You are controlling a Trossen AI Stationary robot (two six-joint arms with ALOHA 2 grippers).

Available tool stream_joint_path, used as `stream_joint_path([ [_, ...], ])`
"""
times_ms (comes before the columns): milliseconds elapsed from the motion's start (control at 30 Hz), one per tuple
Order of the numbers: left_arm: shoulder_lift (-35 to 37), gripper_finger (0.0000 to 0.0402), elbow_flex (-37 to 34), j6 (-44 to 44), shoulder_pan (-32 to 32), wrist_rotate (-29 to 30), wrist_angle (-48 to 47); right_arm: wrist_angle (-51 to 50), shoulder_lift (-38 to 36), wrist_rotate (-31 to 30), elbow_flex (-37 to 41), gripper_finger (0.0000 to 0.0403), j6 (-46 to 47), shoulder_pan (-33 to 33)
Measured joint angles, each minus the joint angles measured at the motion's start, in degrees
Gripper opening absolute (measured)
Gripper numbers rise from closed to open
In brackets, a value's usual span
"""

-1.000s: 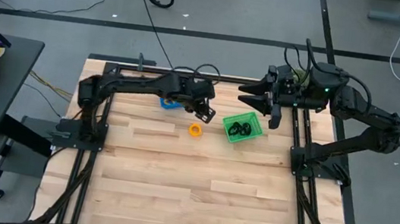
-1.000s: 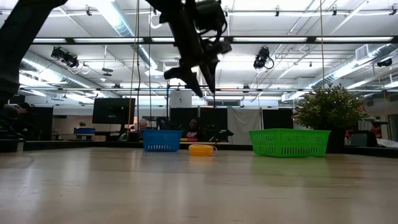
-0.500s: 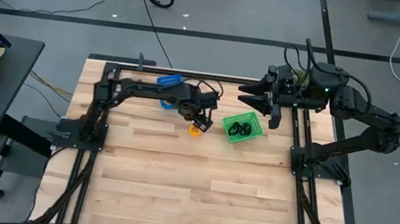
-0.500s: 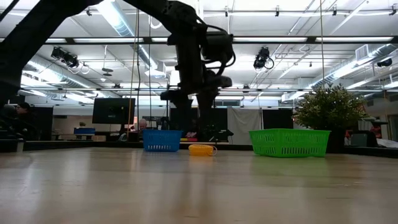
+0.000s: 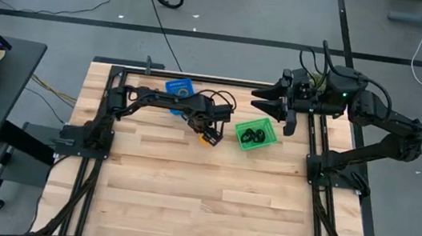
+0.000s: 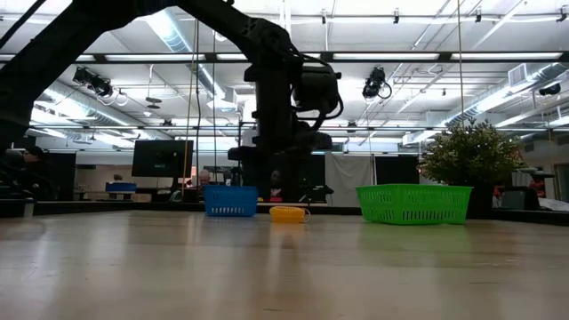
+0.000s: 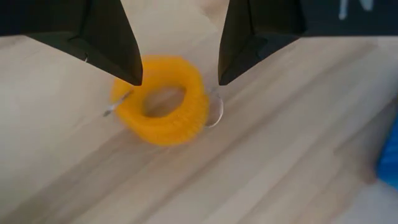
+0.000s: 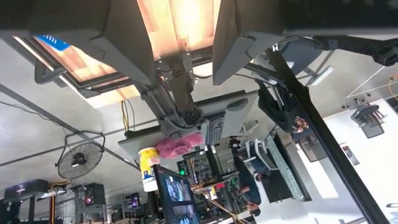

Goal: Sort spring keychains
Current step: Put the yellow spring keychain into the blue bin

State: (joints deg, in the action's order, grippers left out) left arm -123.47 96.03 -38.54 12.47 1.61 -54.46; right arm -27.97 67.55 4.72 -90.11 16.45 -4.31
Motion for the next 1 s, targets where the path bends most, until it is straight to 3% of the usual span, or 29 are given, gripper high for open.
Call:
stream_joint_path([
  [467, -2.15, 0.0200, 0.00, 0.91, -0.13, 0.57, 0.51, 0.11, 0.00, 0.01, 0.00, 0.0164, 0.30, 0.01],
  [1000, -2.20, 0.0044, -0.05, 2.36, -0.18, 2.05, 0.79, 0.09, 0.00, 0.01, 0.00, 0.0164, 0.84, 0.01],
])
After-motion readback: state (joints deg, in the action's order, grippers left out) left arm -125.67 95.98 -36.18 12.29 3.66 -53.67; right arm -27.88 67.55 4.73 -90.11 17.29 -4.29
